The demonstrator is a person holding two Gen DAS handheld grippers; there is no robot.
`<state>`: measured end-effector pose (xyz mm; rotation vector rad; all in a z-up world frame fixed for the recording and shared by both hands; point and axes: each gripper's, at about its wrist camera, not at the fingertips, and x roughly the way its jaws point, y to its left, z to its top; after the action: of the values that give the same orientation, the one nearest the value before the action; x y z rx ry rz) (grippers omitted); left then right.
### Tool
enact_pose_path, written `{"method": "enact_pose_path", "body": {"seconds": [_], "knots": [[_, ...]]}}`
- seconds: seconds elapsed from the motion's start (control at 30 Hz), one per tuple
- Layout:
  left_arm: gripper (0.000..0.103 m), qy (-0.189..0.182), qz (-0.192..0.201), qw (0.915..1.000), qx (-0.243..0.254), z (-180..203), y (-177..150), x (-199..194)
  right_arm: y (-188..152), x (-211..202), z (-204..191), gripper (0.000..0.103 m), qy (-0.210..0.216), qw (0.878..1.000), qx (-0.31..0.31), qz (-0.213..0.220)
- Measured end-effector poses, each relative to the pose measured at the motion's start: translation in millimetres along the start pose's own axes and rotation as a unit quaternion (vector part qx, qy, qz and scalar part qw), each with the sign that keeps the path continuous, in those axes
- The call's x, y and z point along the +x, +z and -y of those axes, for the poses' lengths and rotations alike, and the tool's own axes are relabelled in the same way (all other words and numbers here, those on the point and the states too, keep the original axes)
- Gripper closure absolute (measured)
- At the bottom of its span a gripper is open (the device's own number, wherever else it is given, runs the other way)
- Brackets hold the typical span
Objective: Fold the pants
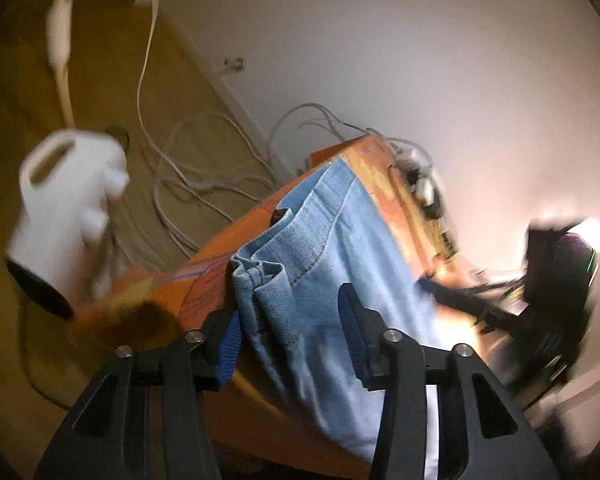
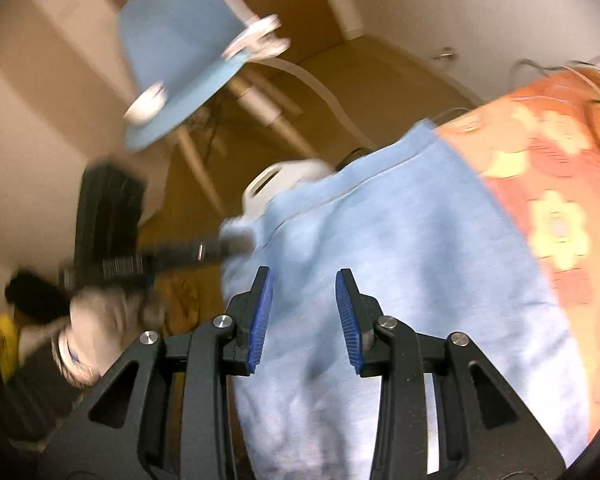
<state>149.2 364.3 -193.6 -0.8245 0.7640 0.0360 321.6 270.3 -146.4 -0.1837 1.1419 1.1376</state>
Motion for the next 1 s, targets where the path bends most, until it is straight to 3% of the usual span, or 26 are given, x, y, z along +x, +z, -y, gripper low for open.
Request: {"method": "enact_pose_path", "body": {"seconds": [0.03,0.1,0.23,0.4,0.7,1.0], "knots": [[0.090,0.013,0.008,0.9997,0.021,6,-1,-1,5,-3,4,0.065,-0.004,1.000,0.014,0.003],[0.089,0.015,0.021,0.9989,0.040,13,-4,-3,16,-3,10,0.050,-0.005,0.999,0.043,-0.002],[0.090,0.006,0.047,0.9916,0.120,44,-13,-16,45,12,7,0.048,-0.027,0.998,0.053,-0.027],[0.091,-0.002,0.045,0.9815,0.186,71,-25,-18,72,37,1,0.043,-0.037,0.995,0.054,-0.073],[0.091,-0.019,0.029,0.9765,0.213,76,-44,-6,86,91,-23,0.043,-0.110,0.983,0.016,-0.146],[0.091,-0.024,0.026,0.9690,0.244,89,-56,-10,85,99,-11,0.043,-0.196,0.963,0.008,-0.186]]}}
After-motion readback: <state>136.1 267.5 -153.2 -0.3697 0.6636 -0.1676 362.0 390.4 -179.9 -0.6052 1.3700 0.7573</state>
